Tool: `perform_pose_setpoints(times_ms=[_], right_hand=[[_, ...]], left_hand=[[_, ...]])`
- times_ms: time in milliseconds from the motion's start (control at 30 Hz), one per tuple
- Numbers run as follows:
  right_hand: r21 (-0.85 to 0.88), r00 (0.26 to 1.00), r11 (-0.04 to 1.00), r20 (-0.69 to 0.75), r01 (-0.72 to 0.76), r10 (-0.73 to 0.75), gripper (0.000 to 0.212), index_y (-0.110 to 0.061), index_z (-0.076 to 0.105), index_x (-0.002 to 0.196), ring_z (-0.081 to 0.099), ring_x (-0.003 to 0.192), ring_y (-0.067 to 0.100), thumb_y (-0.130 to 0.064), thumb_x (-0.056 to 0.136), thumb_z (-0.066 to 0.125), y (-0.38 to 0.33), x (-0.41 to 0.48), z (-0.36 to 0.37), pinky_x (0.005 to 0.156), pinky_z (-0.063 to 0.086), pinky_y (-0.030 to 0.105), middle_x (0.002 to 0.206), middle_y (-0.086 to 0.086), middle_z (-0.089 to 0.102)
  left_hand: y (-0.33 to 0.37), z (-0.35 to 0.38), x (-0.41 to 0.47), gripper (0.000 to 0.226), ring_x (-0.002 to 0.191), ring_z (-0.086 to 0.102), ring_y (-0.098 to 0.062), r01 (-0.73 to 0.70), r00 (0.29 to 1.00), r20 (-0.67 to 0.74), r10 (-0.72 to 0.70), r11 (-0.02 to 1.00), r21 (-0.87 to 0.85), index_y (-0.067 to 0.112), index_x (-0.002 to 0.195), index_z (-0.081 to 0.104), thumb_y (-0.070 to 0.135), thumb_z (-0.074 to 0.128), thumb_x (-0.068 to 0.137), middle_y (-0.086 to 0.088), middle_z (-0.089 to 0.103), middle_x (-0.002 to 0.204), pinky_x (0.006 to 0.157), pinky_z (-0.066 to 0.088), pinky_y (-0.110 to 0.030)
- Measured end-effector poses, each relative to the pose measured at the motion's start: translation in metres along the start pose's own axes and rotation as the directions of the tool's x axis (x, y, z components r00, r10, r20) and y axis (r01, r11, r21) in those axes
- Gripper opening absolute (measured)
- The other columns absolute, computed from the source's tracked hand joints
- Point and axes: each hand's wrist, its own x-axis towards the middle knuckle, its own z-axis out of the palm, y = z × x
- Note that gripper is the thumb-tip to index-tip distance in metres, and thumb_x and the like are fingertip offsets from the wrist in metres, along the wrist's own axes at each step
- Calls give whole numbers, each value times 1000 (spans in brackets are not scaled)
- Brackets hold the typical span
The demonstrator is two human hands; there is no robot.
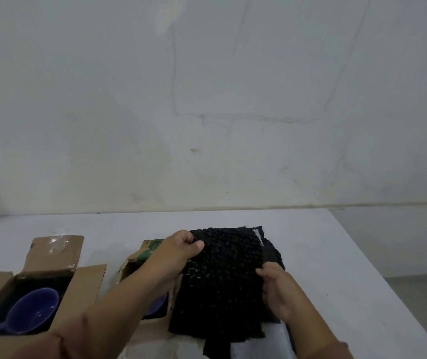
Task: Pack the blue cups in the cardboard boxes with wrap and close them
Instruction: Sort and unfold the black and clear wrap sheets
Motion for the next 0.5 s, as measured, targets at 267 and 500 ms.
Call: perform_pose_setpoints(times_ms=[267, 500], right_hand=[[-465, 887, 755, 252, 462, -387, 60, -47, 62, 109, 64, 86, -6, 5, 79, 58, -33, -24, 71, 69, 48, 8, 112, -20, 59], [-756, 695, 270, 319, 597, -644, 19, -19, 65, 72, 49, 100, 13, -1, 73, 65, -62, -45, 127, 77, 31, 5, 98, -6, 50]], left_hand=[[-13, -81, -32, 37, 82, 59, -20, -10, 971, -235, 41, 991, 131, 37, 123, 48, 19, 58, 91, -6, 61, 84, 69, 44, -31], [-6, -115, -43, 47, 117, 48, -15, -78, 978, -58, 199, 615, 785, 34, 103, 62, 70, 51, 75, 7, 51, 120, 93, 43, -28]])
